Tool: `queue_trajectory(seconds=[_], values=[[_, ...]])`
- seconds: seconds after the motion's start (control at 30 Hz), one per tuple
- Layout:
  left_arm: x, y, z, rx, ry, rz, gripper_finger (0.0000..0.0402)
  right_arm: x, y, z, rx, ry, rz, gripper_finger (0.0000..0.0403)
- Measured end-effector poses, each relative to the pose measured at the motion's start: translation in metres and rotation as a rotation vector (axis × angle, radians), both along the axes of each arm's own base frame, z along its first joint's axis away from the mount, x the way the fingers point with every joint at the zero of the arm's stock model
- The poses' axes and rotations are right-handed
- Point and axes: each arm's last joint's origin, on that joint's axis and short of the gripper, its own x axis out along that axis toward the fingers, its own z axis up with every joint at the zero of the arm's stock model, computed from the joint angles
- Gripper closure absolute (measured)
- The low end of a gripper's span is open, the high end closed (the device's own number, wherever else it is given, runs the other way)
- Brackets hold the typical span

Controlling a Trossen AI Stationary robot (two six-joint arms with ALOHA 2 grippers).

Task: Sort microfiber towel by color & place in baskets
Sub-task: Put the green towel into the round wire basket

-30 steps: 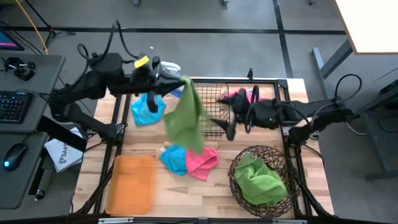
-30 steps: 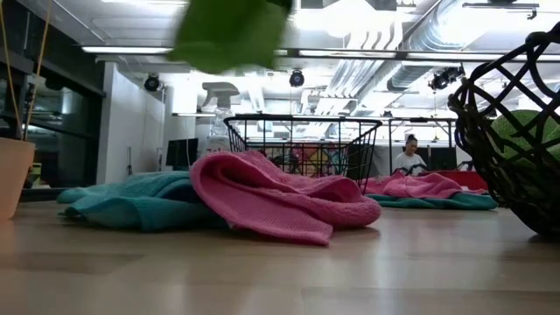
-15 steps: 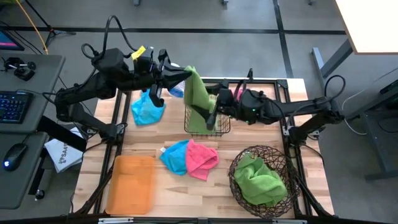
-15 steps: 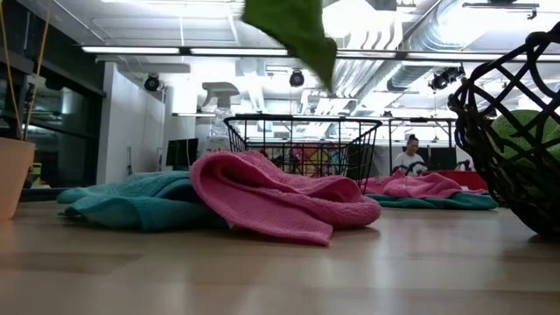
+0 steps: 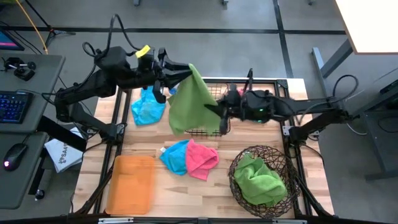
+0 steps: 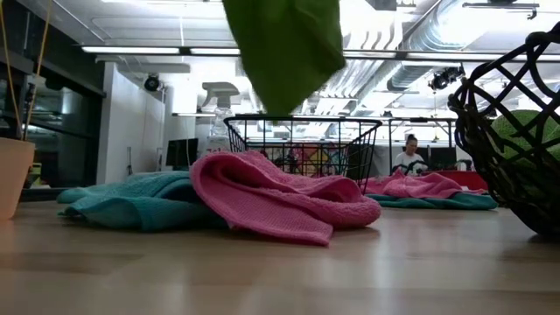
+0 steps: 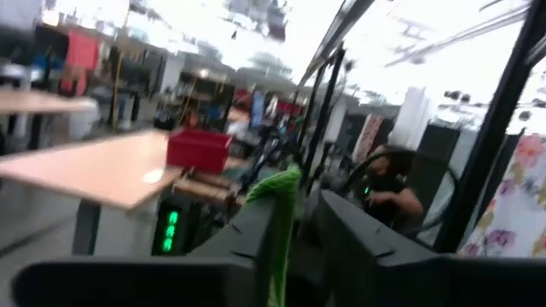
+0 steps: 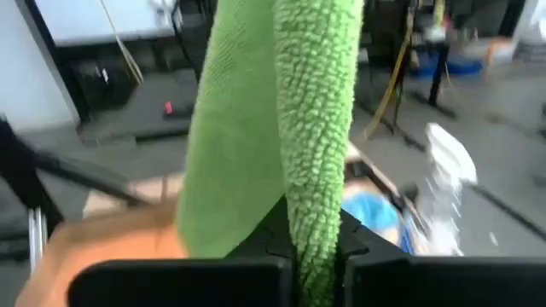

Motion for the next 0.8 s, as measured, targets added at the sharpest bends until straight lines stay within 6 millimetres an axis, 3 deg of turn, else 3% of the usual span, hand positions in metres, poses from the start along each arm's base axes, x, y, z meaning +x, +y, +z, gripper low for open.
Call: queue_trajectory(seconds=[0.27, 0.4, 0.53, 0.7, 0.8], values=[[-0.027, 0.012, -0.008, -0.035, 0.171, 0.07, 0.0227, -0.082, 0.002, 0.015, 0.113, 0.164, -0.032, 0.04], [-0.037, 0.015, -0.013, -0.033, 0.251, 0.109, 0.021, -0.132, 0.012, 0.027, 0.232, 0.148, 0.042, 0.0401], [-0.047, 0.021, -0.02, 0.005, 0.351, 0.257, 0.0208, -0.172, 0.026, 0.036, 0.455, 0.118, 0.205, 0.0402], [-0.047, 0.028, -0.024, 0.012, 0.386, 0.334, 0.0208, -0.188, 0.051, 0.035, 0.703, 0.186, 0.367, 0.0402], [-0.044, 0.03, -0.03, 0.032, 0.402, 0.322, 0.0208, -0.182, 0.072, 0.015, 0.737, 0.309, 0.357, 0.0402]])
